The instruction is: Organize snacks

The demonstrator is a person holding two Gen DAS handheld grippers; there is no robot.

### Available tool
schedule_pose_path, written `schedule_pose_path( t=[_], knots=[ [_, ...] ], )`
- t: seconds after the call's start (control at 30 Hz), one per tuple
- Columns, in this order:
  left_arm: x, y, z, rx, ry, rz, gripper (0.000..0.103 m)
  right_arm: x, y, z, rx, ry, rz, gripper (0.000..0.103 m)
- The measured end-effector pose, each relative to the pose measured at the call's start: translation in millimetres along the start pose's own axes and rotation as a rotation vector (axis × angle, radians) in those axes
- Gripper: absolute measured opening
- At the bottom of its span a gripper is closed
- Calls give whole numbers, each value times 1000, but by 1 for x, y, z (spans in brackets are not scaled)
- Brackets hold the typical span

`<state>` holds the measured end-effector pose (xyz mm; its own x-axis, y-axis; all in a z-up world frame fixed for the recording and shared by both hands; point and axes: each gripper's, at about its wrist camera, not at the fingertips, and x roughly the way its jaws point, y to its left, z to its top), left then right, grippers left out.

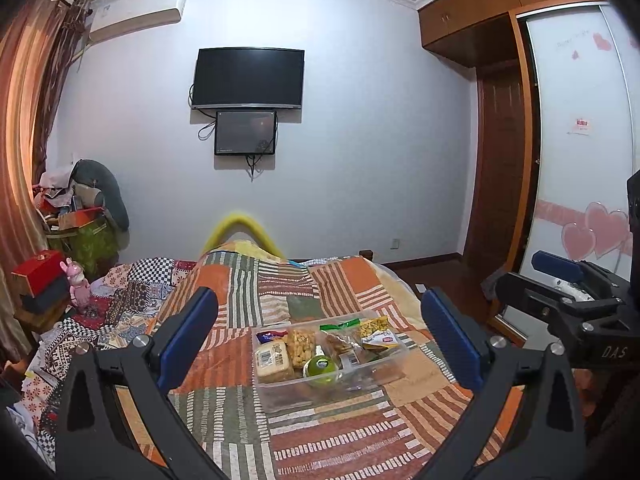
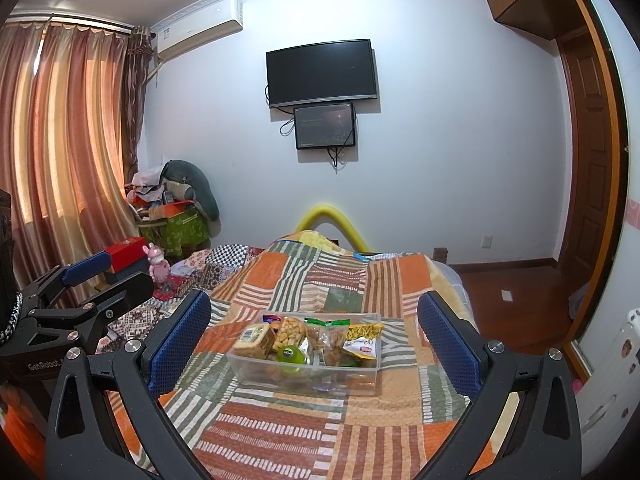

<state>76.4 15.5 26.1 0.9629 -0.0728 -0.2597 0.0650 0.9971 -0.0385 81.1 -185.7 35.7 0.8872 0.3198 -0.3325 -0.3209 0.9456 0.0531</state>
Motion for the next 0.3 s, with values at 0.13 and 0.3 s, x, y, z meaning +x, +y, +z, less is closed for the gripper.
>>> schedule_pose_path(
  t=[0.13,0.3],
  knots=[
    [0,-2,-1,2,-1,1,103,0,0,0,1,1,1,103],
    [0,-2,-1,-1,-1,4,103,0,0,0,0,2,0,103]
  ],
)
